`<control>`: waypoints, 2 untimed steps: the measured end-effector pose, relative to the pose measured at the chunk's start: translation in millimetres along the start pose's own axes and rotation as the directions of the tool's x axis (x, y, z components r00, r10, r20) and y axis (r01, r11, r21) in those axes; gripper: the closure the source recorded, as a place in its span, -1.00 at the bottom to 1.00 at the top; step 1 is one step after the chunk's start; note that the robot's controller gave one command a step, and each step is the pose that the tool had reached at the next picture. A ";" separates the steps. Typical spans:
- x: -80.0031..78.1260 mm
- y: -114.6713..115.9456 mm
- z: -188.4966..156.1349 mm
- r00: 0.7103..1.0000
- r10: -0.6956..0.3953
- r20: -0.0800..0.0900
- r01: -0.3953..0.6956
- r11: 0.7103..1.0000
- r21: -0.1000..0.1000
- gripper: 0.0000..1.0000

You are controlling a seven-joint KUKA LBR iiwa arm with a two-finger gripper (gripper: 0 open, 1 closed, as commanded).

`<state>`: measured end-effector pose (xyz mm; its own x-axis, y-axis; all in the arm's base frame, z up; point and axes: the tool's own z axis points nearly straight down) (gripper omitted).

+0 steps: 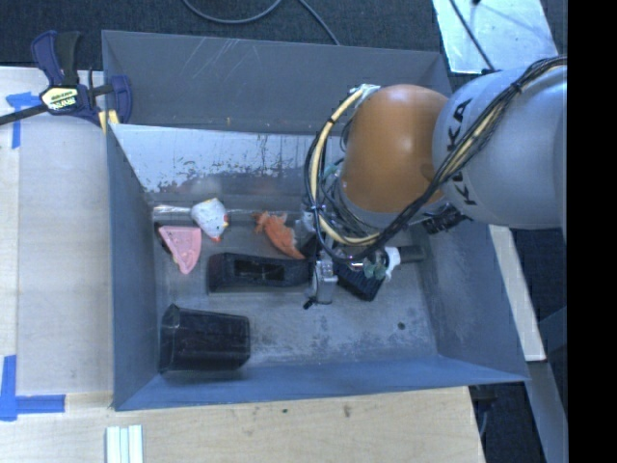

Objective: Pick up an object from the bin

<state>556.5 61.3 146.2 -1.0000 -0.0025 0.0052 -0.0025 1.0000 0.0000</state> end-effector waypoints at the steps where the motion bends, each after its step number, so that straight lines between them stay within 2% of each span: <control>1: -1.8 -0.3 -4.7 1.000 0.001 0.008 -0.001 1.000 0.000 -1.00; 2: 14.6 -3.8 71.0 0.999 0.052 0.002 -0.052 0.999 0.000 1.00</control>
Offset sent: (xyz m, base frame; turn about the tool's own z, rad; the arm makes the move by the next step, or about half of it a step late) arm -0.0150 -0.0027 -0.0698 0.0518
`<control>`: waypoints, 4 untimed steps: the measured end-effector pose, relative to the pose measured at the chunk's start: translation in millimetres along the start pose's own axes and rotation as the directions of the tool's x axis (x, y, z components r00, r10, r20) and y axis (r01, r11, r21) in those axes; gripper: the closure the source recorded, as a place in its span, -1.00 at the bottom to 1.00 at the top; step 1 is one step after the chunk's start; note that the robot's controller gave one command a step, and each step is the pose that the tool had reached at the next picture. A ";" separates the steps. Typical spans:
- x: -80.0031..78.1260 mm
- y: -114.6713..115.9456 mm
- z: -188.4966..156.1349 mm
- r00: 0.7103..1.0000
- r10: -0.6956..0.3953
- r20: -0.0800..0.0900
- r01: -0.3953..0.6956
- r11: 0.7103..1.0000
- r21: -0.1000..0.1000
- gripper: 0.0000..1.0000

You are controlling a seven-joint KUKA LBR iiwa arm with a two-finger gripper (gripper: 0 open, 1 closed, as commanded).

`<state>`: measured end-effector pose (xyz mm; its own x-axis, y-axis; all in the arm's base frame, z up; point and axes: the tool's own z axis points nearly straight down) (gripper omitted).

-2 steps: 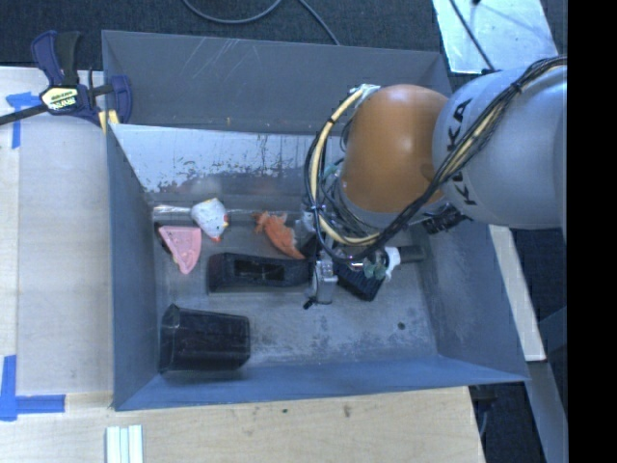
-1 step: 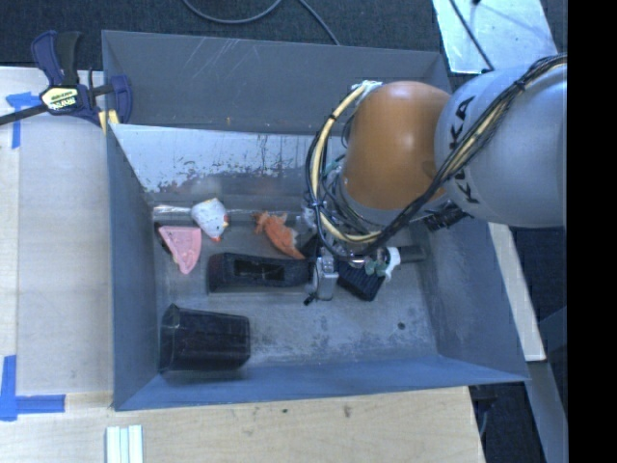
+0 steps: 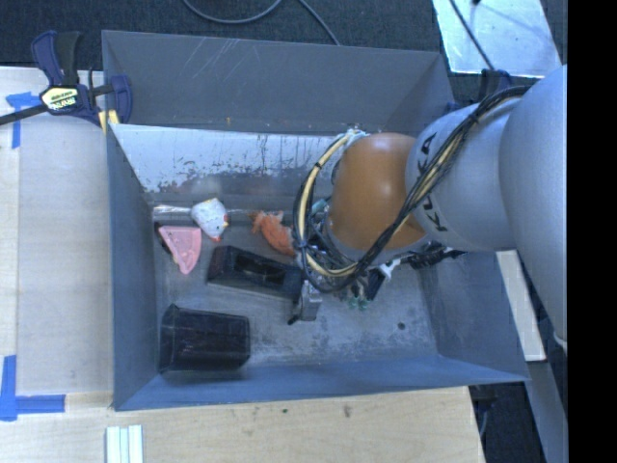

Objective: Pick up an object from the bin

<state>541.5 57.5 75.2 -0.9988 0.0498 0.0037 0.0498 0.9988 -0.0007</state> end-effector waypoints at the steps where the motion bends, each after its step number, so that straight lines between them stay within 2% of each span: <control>1: 0.0 0.0 0.0 1.000 0.000 0.000 0.000 1.000 0.000 1.00; 2: 5.5 -7.2 -43.6 1.000 -0.003 -0.014 0.003 1.000 0.002 1.00; 3: -40.2 11.8 -10.8 0.999 0.036 -0.003 -0.036 0.999 0.002 1.00; 4: -40.2 11.8 -10.7 0.999 0.036 -0.003 -0.036 0.999 0.002 1.00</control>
Offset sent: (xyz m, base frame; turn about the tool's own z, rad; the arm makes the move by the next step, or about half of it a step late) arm -0.0043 -0.0155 0.1102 -0.0062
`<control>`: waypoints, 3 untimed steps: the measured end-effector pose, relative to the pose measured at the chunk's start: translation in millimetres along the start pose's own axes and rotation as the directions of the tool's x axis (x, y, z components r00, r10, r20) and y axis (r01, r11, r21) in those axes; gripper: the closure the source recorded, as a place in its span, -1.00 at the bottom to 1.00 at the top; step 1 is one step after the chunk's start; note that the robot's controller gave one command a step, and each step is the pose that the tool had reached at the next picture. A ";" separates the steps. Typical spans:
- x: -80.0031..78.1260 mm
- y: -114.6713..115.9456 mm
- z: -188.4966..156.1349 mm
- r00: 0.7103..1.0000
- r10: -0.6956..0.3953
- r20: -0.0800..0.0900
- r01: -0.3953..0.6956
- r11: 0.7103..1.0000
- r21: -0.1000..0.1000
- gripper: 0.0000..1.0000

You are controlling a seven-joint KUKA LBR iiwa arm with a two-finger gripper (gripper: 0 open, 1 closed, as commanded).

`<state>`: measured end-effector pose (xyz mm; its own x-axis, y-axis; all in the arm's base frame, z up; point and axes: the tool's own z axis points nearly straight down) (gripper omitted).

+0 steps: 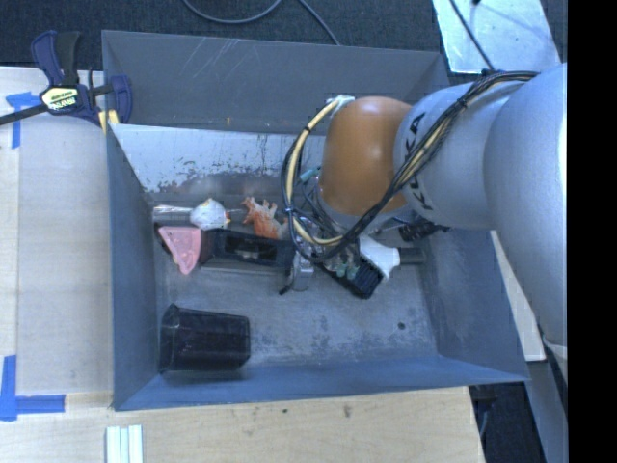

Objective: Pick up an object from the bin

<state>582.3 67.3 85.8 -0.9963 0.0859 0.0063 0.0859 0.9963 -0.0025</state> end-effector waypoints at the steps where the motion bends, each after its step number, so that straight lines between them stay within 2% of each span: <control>1: 4.0 -4.6 -105.2 1.000 0.011 -0.004 -0.011 1.000 0.003 1.00; 3: 4.3 -4.7 -106.0 1.000 0.011 -0.005 -0.011 1.000 0.003 1.00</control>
Offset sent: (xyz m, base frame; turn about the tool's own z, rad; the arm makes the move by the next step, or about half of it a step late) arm 0.0000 0.0000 0.0000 0.0000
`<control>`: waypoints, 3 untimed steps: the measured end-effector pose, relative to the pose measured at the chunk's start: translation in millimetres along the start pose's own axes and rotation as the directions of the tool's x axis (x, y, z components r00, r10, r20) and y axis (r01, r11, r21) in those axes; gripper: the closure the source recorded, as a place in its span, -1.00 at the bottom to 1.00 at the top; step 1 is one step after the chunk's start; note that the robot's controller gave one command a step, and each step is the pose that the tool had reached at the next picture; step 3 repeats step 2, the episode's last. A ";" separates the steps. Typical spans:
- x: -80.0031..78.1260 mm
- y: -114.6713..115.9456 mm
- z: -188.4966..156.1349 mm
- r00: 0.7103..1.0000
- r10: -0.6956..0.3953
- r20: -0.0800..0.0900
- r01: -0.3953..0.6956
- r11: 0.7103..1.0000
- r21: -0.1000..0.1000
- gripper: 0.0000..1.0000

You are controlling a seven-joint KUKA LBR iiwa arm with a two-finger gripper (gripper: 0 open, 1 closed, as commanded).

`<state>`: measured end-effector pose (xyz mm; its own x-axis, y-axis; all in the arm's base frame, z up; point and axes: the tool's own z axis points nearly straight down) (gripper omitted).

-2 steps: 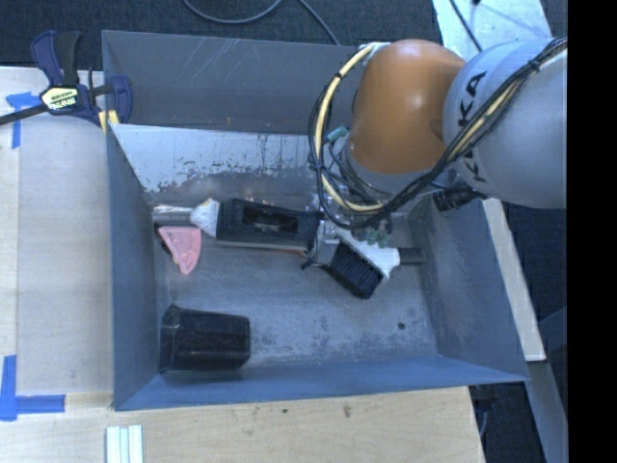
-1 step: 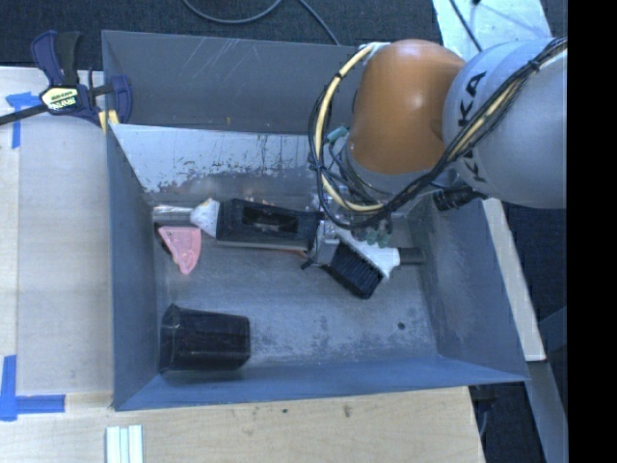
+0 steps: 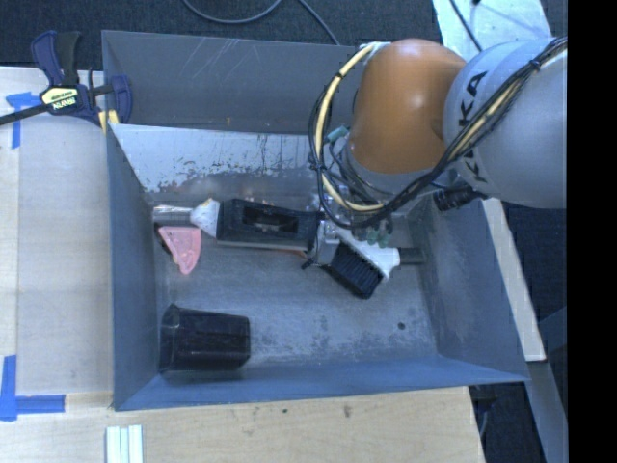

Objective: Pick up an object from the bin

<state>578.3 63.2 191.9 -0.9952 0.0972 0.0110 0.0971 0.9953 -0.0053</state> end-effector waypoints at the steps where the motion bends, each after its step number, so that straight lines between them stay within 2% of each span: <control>1: 0.2 -1.2 -47.8 0.999 -0.041 0.001 0.041 0.999 0.000 1.00; 2: 3.1 -8.4 -99.3 0.999 -0.039 -0.006 0.039 0.999 0.002 1.00; 3: 3.1 -8.4 -99.3 0.999 -0.039 -0.006 0.039 0.999 0.002 1.00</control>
Offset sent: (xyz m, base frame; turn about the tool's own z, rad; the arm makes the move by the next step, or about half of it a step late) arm -0.0040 -0.0142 0.1584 -0.0235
